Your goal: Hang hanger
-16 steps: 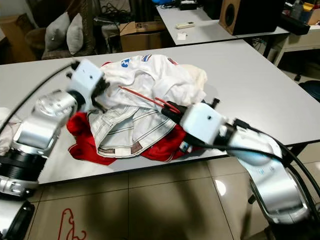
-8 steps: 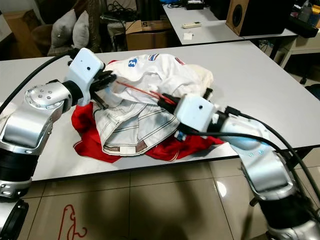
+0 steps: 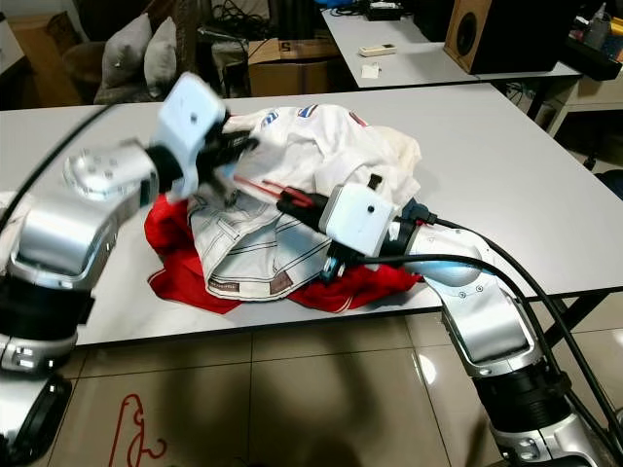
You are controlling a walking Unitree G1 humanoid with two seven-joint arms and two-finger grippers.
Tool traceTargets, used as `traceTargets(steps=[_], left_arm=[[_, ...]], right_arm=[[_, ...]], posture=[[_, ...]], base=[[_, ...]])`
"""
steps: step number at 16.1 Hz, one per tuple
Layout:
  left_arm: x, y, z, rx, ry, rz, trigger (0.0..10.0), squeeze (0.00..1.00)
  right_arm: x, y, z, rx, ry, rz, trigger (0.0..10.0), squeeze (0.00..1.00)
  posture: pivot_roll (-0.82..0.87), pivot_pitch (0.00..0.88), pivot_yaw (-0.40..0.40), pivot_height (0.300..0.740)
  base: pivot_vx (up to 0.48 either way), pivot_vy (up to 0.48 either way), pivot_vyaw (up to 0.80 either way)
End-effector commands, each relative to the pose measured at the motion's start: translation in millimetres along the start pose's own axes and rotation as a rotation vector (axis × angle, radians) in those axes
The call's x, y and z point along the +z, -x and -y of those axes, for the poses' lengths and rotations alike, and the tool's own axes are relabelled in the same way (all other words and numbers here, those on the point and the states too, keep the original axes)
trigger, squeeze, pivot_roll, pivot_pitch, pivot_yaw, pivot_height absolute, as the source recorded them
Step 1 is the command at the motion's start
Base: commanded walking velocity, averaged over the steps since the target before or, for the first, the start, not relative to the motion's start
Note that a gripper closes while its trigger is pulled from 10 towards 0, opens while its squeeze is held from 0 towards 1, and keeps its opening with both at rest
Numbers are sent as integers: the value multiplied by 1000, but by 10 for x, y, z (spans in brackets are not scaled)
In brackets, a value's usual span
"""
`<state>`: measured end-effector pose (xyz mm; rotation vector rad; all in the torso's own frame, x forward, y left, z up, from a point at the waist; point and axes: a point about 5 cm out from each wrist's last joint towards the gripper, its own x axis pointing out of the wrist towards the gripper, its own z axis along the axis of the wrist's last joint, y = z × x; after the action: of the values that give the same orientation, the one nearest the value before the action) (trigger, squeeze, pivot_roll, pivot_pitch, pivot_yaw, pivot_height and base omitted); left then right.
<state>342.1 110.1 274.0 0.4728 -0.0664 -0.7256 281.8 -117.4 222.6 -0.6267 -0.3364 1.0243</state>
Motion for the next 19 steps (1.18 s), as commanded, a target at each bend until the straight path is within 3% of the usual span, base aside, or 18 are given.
traceTargets(steps=[1, 4, 10, 11, 13, 14, 15, 16, 17, 18, 19], left_arm=[[29, -2, -24, -33, -19, 2, 0, 0], [21, 6, 41, -138, 9, -3, 0, 0], [-51, 49, 82, -146, 49, -69, 0, 0], [-39, 47, 91, -143, 72, -58, 863, 0], [3, 28, 104, -131, 136, -50, 863, 0], [40, 27, 117, -140, 171, -32, 2196, 0], [64, 32, 126, -149, 188, -25, 4588, 0], [66, 37, 125, -142, 178, -37, 7961, 0], [60, 35, 121, -134, 182, -44, 10000, 0], [56, 33, 121, -141, 212, -47, 10000, 0], [67, 39, 123, -151, 238, -45, 10000, 1000]], right_arm=[[-20, -28, -39, 46, -8, 16, 10000, 0], [-88, -39, 41, 19, 13, 20, 10000, 0], [-67, -86, 151, -120, 37, 94, 10000, 0], [-66, -110, 135, -116, 30, 105, 10000, 0], [-70, -145, 86, -103, 24, 116, 10000, 0], [-76, -151, 73, -101, 20, 118, 10000, 0], [-84, -153, 68, -102, 19, 117, 10000, 0], [-90, -153, 66, -103, 17, 117, 10000, 0], [-92, -152, 66, -104, 16, 117, 10000, 0], [-104, -148, 64, -105, 14, 113, 10000, 0], [-117, -144, 63, -106, 11, 110, 10000, 0]], posture=[[-21, 0, 61, 740], [-22, 0, 65, 740], [-12, 0, 56, 740], [-11, 0, 56, 740], [-9, 0, 57, 740], [-9, 0, 57, 740], [-8, 0, 58, 740], [-7, 0, 58, 740], [-8, 0, 59, 740], [-7, 0, 59, 740], [-7, 0, 58, 740]], base=[[0, 0, 0], [0, 0, 0], [0, 0, 0], [0, 0, 0], [0, 0, 0], [0, 0, 0], [0, 0, 0], [0, 0, 0], [0, 0, 0], [0, 0, 0], [0, 0, 0]])
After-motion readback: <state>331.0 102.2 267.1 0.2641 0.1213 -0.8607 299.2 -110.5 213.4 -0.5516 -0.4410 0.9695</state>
